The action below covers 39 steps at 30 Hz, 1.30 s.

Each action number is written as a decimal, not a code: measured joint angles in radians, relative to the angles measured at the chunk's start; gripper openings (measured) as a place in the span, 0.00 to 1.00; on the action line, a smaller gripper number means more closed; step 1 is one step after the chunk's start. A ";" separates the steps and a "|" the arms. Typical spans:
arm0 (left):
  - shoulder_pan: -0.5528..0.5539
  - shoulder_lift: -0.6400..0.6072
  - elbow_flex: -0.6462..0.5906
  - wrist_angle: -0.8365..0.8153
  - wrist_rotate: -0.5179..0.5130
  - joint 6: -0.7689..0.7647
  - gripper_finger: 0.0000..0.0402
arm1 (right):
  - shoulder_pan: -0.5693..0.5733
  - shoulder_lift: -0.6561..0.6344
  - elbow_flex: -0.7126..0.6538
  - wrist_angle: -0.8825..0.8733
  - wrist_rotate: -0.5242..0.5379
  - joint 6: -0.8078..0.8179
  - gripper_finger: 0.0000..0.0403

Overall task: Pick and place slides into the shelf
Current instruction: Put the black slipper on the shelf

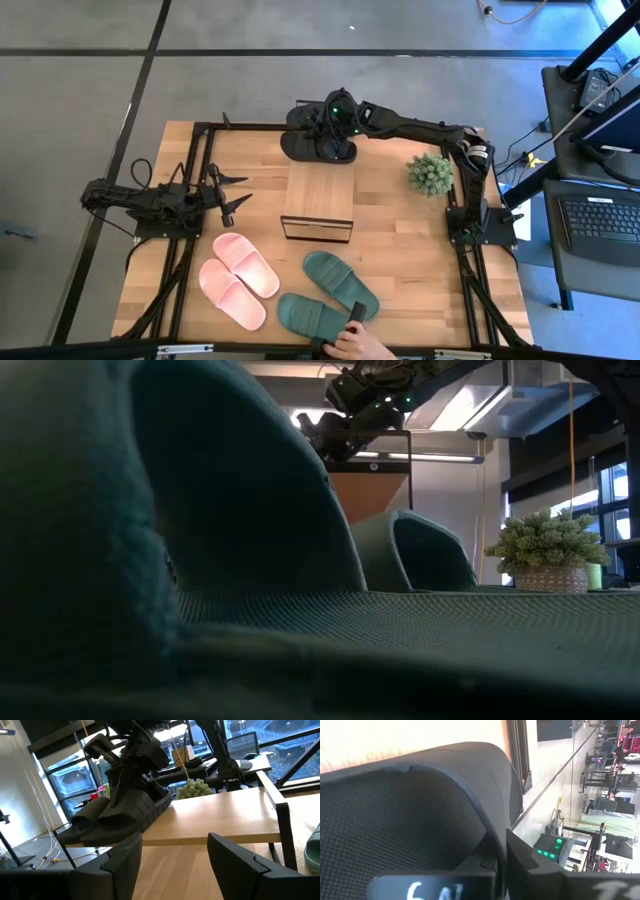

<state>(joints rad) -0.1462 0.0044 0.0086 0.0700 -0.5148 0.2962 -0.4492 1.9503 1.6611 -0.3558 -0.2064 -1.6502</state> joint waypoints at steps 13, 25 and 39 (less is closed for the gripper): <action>0.000 0.000 0.000 0.000 0.000 0.001 0.54 | -0.003 -0.001 -0.001 0.005 0.029 -0.028 0.03; 0.000 0.000 0.000 0.000 0.000 0.002 0.54 | -0.004 -0.002 0.008 -0.006 0.085 -0.037 0.03; 0.000 0.000 0.000 0.000 0.000 -0.006 0.54 | -0.004 -0.002 0.008 -0.022 0.069 0.000 0.31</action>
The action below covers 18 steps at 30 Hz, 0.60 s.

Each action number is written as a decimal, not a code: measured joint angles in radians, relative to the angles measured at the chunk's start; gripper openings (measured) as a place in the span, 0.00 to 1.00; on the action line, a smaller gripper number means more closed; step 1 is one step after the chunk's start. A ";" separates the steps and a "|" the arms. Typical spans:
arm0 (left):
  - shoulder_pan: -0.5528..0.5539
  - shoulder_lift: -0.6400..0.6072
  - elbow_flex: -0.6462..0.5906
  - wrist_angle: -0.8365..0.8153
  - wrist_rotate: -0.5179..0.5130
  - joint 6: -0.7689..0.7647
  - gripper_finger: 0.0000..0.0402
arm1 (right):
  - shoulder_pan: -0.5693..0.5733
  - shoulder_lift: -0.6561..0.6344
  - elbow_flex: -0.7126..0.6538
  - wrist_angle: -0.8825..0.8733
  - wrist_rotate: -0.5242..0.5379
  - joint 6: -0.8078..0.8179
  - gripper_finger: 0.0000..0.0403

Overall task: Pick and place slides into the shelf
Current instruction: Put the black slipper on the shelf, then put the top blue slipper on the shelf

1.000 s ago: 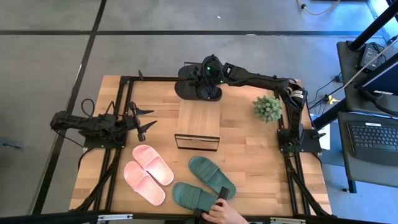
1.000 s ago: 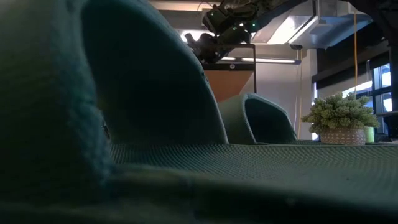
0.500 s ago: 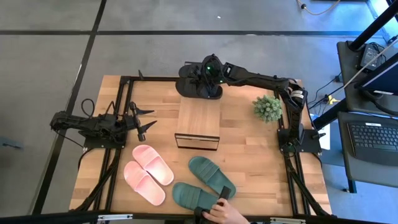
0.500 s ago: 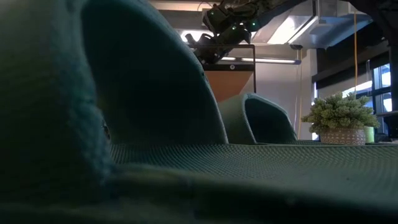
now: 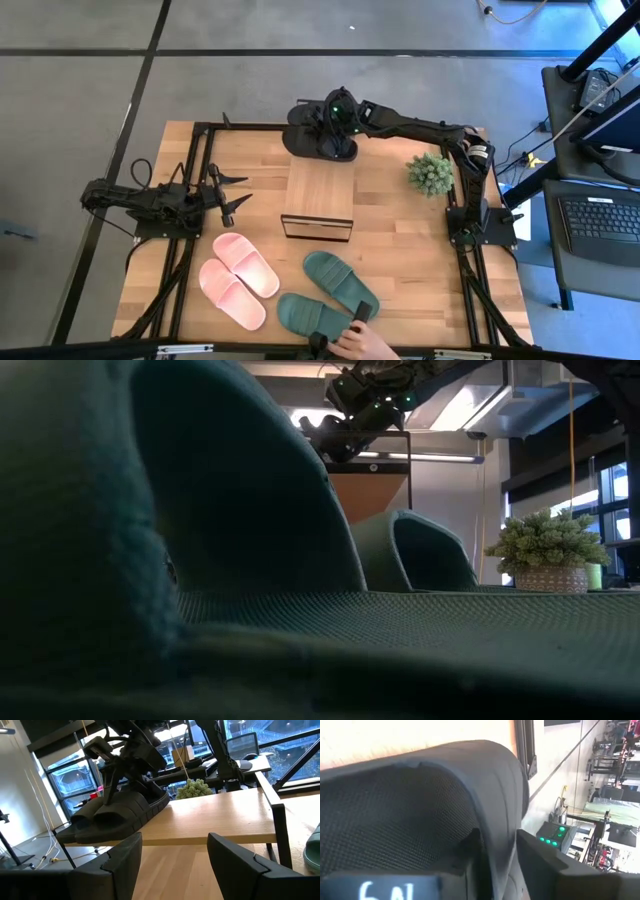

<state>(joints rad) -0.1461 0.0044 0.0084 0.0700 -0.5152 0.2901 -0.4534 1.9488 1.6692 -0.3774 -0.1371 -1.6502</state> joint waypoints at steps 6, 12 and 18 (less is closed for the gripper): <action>0.000 0.000 0.000 0.000 0.000 0.000 0.54 | 0.000 0.000 0.001 0.000 0.000 0.015 0.43; 0.000 0.000 0.000 0.000 0.000 0.000 0.54 | 0.000 -0.002 0.001 0.014 0.000 0.017 0.55; 0.000 0.000 0.000 0.000 0.000 0.000 0.54 | 0.000 -0.012 0.001 -0.005 0.044 0.013 0.60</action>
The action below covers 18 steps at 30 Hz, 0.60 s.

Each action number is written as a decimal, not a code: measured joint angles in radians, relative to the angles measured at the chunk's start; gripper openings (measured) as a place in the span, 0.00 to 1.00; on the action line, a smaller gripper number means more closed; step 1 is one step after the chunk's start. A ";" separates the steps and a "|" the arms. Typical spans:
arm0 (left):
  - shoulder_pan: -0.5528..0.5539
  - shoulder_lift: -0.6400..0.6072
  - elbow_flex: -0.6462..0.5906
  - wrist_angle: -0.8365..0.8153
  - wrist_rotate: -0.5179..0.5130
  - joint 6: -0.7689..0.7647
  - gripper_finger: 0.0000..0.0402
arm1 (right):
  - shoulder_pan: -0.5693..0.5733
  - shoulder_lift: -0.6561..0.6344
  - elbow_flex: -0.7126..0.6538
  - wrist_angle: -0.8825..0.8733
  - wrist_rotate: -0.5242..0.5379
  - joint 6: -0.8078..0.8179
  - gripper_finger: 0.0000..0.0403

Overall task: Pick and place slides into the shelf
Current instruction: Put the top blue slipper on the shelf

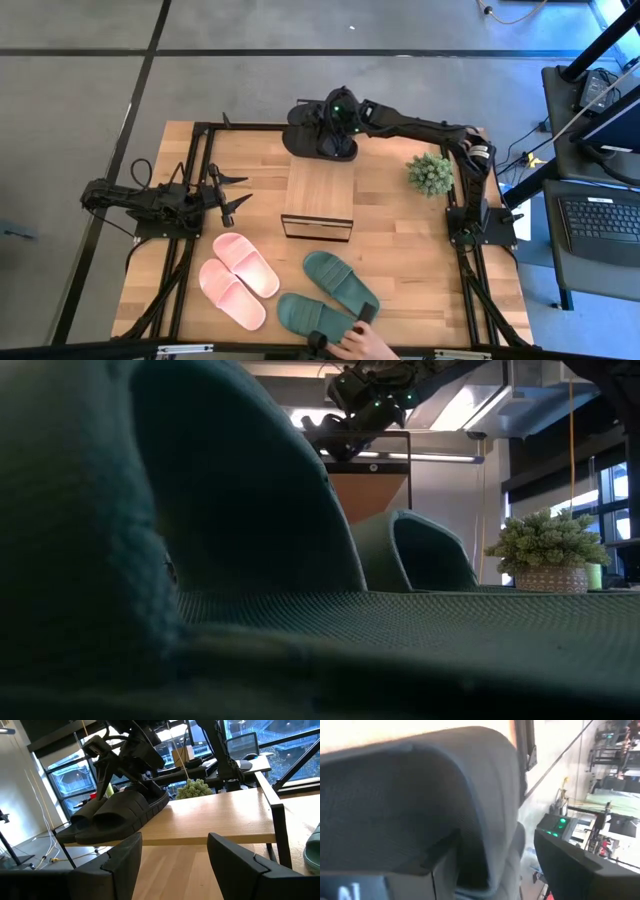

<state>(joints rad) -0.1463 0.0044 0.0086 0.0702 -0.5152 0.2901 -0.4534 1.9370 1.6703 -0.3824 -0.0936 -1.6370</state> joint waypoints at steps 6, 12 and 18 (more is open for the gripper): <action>0.000 0.000 0.000 0.000 0.000 0.000 0.54 | 0.002 -0.044 0.000 -0.055 0.004 0.010 0.61; 0.000 0.000 0.000 0.000 0.001 0.000 0.54 | 0.019 -0.108 0.000 -0.125 0.018 0.037 0.61; 0.000 0.000 0.000 0.000 0.002 0.000 0.54 | 0.073 -0.189 0.000 -0.219 0.026 0.253 0.61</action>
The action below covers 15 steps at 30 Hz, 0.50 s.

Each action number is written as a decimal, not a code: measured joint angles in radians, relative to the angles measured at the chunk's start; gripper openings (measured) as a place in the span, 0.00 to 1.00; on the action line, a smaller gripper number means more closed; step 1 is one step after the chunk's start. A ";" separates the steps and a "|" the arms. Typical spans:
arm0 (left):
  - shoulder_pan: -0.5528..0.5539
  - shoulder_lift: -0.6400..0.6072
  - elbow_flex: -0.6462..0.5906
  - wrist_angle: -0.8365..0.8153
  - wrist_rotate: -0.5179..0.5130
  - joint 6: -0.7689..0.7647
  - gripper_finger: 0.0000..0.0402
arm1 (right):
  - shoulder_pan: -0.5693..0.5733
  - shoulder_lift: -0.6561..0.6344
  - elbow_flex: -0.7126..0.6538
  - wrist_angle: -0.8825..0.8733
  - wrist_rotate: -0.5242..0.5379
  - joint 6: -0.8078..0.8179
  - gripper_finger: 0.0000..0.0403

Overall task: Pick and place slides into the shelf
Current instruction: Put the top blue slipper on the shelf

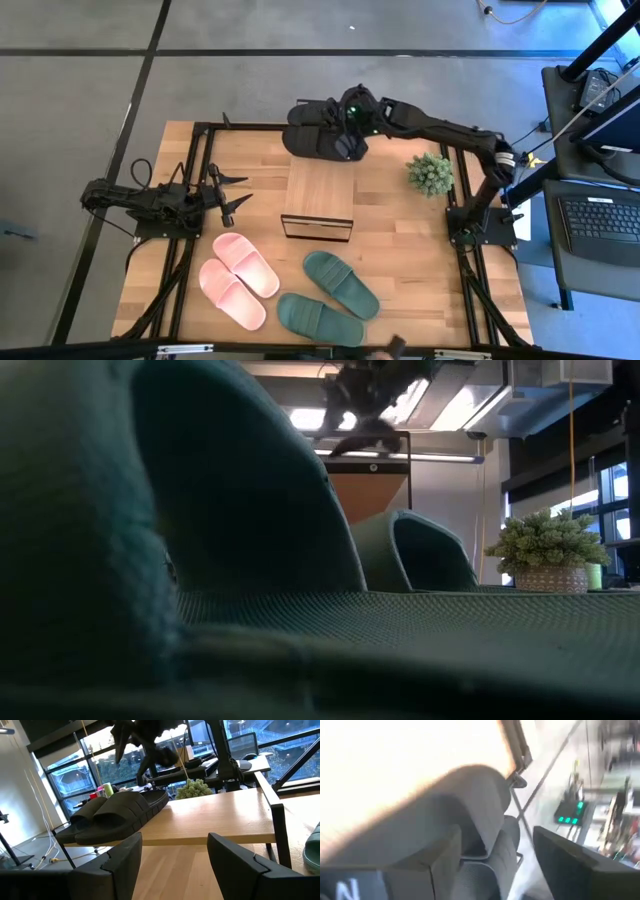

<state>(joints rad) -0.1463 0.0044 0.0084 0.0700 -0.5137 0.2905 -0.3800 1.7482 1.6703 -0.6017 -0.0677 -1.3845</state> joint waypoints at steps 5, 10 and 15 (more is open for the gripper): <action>0.000 0.000 0.000 0.000 0.000 0.000 0.54 | 0.095 -0.057 0.000 -0.101 -0.001 0.298 0.61; 0.000 0.000 0.000 0.000 0.001 0.000 0.54 | 0.213 -0.091 0.000 -0.253 -0.002 0.407 0.61; 0.000 0.000 0.000 0.000 0.002 0.000 0.54 | 0.333 -0.094 0.000 -0.371 -0.004 0.566 0.61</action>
<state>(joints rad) -0.1463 0.0044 0.0082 0.0700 -0.5116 0.2909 -0.0471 1.6547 1.6707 -0.9731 -0.0718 -0.8185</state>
